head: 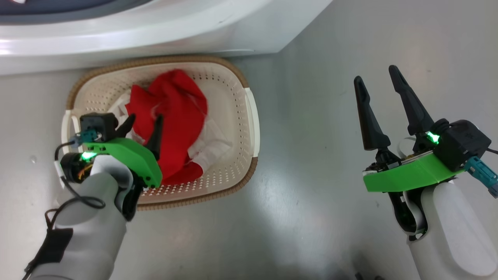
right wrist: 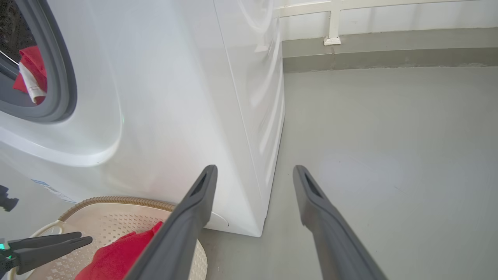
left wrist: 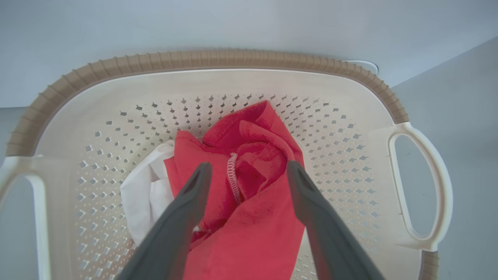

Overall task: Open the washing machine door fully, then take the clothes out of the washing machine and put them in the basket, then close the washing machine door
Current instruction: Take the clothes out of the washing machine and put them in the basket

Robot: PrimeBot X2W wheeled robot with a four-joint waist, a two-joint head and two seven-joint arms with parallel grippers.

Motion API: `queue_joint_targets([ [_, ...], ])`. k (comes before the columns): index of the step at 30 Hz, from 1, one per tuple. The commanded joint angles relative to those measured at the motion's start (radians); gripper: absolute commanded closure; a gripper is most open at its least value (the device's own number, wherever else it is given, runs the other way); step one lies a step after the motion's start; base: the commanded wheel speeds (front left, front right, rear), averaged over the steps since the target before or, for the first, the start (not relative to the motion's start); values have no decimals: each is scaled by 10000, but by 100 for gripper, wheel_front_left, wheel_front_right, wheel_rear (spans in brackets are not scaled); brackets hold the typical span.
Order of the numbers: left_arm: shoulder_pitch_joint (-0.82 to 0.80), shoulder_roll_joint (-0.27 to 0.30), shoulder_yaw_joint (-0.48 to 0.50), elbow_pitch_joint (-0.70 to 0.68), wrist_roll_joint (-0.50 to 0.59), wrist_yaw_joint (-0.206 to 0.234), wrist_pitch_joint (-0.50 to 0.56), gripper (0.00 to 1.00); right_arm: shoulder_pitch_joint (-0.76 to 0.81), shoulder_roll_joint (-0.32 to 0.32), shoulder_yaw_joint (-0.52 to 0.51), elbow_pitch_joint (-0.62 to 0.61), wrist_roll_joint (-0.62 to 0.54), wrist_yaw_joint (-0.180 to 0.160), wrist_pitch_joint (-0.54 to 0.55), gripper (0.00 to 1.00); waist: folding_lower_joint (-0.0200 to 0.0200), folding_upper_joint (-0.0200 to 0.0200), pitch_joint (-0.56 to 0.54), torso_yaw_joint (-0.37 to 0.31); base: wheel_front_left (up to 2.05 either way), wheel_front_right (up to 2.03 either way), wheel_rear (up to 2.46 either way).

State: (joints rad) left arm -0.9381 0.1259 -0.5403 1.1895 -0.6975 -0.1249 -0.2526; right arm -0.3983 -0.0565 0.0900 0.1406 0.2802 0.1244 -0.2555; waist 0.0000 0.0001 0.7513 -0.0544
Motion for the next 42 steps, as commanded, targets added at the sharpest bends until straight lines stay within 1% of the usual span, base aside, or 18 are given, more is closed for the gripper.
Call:
queue_joint_targets([
  [1, 512, 435, 203, -311, -137, -57, -91, 0, 347, 62, 186, -154, -61, 63, -63, 0, 0, -1, -372, 66, 0, 0, 0],
  [5, 843, 497, 374, -671, -141, -57, -91, 0, 501, 62, 143, -83, -106, 63, -63, 0, 0, -1, -762, 113, 0, 0, 0],
  [10, 1466, 563, 851, -1390, 108, -57, -91, 0, 820, 58, 46, 53, -145, 63, -63, 0, 0, -1, -1448, 237, 0, 0, 0],
  [16, 2291, 595, 1797, -2477, 798, -57, -91, 0, 1258, -36, -21, 177, -92, 63, -63, 0, 0, -1, -2231, 406, 0, 0, 0],
  [17, 2604, 584, 2169, -2875, 1090, -57, -91, 0, 1424, -63, -34, 226, -68, 63, -63, 0, 0, -1, -2521, 455, 0, 0, 0],
  [20, 3136, 560, 2700, -3516, 1603, -57, -91, 0, 1708, -98, -50, 304, -25, 63, -63, 0, 0, -1, -3003, 517, 0, 0, 0],
  [21, 3136, 560, 2700, -3516, 1603, -57, -91, 0, 1708, -98, -50, 304, -25, 63, -63, 0, 0, -1, -3003, 517, 0, 0, 0],
  [23, 3694, 508, 3216, -4260, 2203, -57, -91, 0, 2010, -150, -90, 381, 33, 63, -63, 0, 0, -1, -3475, 579, 0, 0, 0],
  [30, 4945, 191, 4222, -5563, 2991, -57, -91, 0, 2695, -244, -234, 462, 163, 63, -63, 0, 0, -1, -4435, 708, 0, 0, 0],
  [42, 6947, -80, 5034, -7138, 3650, -57, -91, 0, 3983, -374, -430, 578, 389, 63, -63, 0, 0, -1, -5914, 932, 0, 0, 0],
])
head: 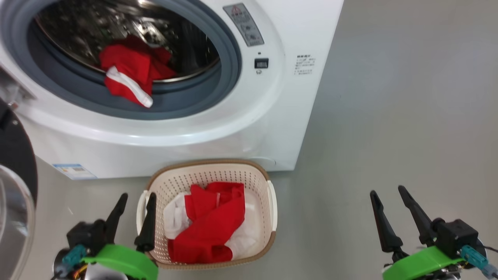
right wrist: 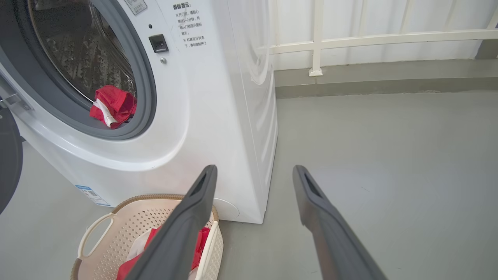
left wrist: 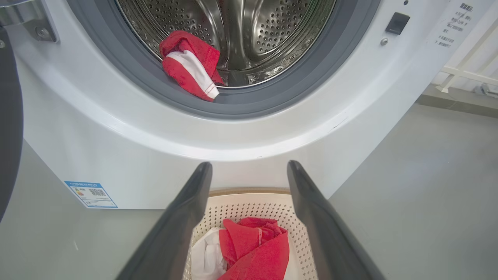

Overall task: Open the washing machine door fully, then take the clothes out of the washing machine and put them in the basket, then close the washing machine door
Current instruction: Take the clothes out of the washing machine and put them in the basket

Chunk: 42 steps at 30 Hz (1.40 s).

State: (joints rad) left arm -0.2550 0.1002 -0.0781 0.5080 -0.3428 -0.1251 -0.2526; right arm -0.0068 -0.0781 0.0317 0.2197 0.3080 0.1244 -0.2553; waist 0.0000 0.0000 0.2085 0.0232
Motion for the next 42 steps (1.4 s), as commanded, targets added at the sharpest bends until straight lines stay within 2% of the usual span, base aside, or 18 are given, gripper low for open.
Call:
queue_joint_targets([
  [1, 278, 164, 488, -454, 153, -55, -91, 0, 150, -167, 141, -218, 118, 63, -65, 0, 0, 0, -572, 169, 0, 0, 0],
  [13, 1990, 20, 1253, -2205, 808, -55, -91, 0, 889, -233, 53, -329, 203, 63, -65, 0, 0, 0, -1312, 227, 0, 0, 0],
  [22, 2853, -199, 1726, -3107, 961, -55, -91, 0, 1240, -230, -54, -458, 224, 63, -65, 0, 0, 0, -1449, 195, 0, 0, 0],
  [42, 2549, -440, 2005, -3172, 1143, -56, -91, 0, 936, -176, 6, -477, 216, 63, -65, 0, 0, 0, -1004, 0, 0, 0, 0],
])
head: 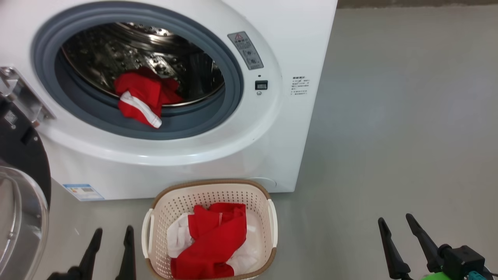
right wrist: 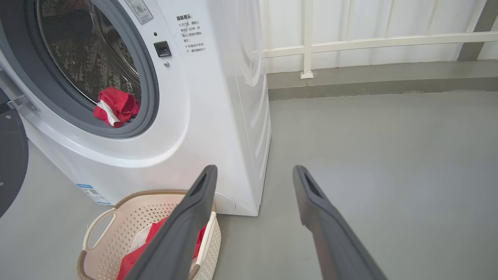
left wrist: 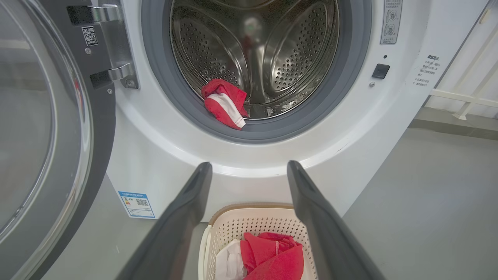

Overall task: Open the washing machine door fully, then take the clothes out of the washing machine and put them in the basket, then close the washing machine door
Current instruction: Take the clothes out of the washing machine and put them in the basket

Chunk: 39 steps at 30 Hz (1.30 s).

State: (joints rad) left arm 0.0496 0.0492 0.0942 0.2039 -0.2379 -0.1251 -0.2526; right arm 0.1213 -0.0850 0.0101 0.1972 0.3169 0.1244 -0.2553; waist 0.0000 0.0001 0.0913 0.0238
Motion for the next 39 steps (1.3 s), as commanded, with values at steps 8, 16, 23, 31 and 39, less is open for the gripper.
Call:
queue_joint_targets([
  [8, -2100, 232, -47, 765, 149, -56, -91, 0, -912, 32, 314, -309, 39, 63, -65, 0, 0, -1, 1046, -5, 0, 0, 0],
  [16, -5105, 622, -148, 2444, 390, 96, -91, 0, -1929, 184, 500, -361, -78, 63, -65, 0, 0, -1, 2400, -158, 0, 0, 0],
  [23, -7503, 976, -327, 4082, 598, 325, 255, 0, -2679, 282, 629, -386, -120, 63, -65, 0, 0, -1, 3342, -361, 0, 0, 0],
  [31, -9891, 1407, -616, 6148, 941, 681, 668, 0, -3368, 336, 712, -383, -99, 63, -65, 0, 0, -1, 4150, -638, 0, 0, 0],
  [39, -11429, 1784, -709, 7847, 1041, 956, 711, 0, -3635, 345, 826, -411, 100, 63, -65, 0, 0, -1, 4520, -843, 0, 0, 0],
])
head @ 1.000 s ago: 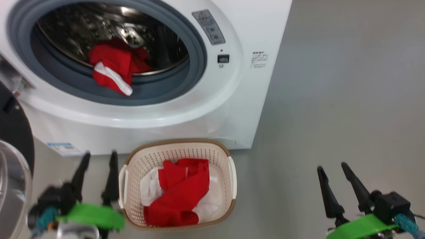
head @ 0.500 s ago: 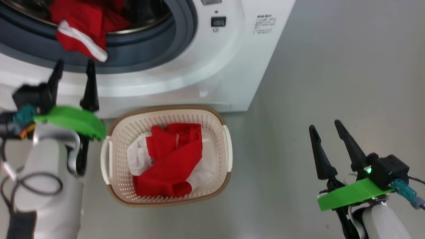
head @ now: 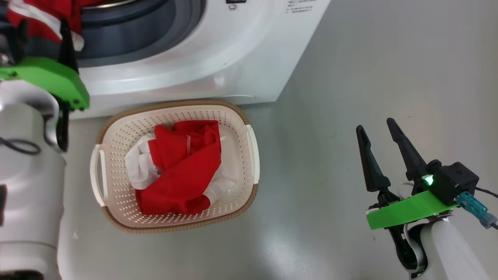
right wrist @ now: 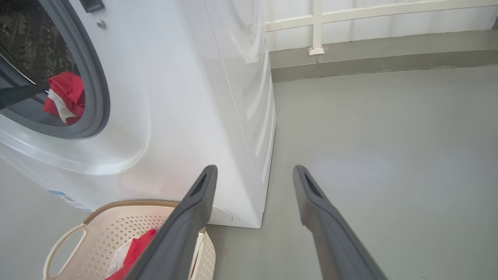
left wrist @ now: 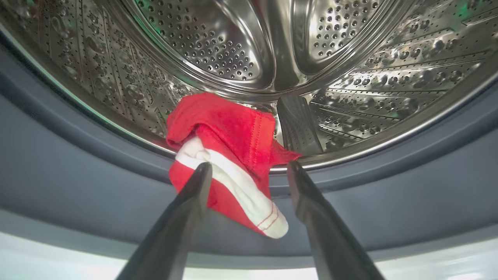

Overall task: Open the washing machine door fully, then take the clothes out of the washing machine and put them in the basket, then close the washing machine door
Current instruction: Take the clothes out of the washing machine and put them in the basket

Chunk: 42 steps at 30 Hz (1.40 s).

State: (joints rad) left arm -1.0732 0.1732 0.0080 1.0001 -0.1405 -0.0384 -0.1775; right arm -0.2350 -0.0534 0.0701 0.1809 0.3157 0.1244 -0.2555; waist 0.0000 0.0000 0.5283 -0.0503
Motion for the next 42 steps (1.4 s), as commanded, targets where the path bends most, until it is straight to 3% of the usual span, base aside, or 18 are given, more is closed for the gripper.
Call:
queue_joint_targets([
  [1, -382, 594, 152, 65, 65, 115, -52, 0, -109, 29, 225, -257, 146, 63, -63, 0, 0, 0, 214, -126, 0, 0, 0],
  [21, -2349, 1383, -219, 2416, 217, 500, -103, 0, -471, 31, 599, -354, 492, 63, -63, 0, 0, 0, 792, -720, 0, 0, 0],
  [23, -2361, 1437, -256, 2513, 214, 516, -108, 43, -461, 31, 606, -361, 513, 63, -63, 0, 0, 0, 803, -769, 0, 0, 0],
  [25, -2356, 1485, -292, 2587, 207, 516, -119, 60, -455, 31, 620, -360, 531, 63, -63, 0, 0, 0, 803, -810, 0, 0, 0],
  [27, -2366, 1517, -321, 2638, 189, 512, -160, 90, -447, 31, 624, -358, 538, 63, -63, 0, 0, 0, 800, -832, 0, 0, 0],
  [28, -2369, 1519, -334, 2657, 176, 503, -191, 100, -443, 31, 619, -358, 539, 63, -63, 0, 0, 0, 794, -834, 0, 0, 0],
  [37, -2178, 1215, -281, 2472, -145, 239, -758, 100, -410, 31, 492, -358, 460, 63, -63, 0, 0, 0, 660, -647, 0, 0, 0],
  [42, -1473, 966, -173, 1238, -306, 84, -836, 100, -306, 31, 397, -359, 368, 63, -63, 0, 0, 0, 452, -433, 0, 0, 0],
])
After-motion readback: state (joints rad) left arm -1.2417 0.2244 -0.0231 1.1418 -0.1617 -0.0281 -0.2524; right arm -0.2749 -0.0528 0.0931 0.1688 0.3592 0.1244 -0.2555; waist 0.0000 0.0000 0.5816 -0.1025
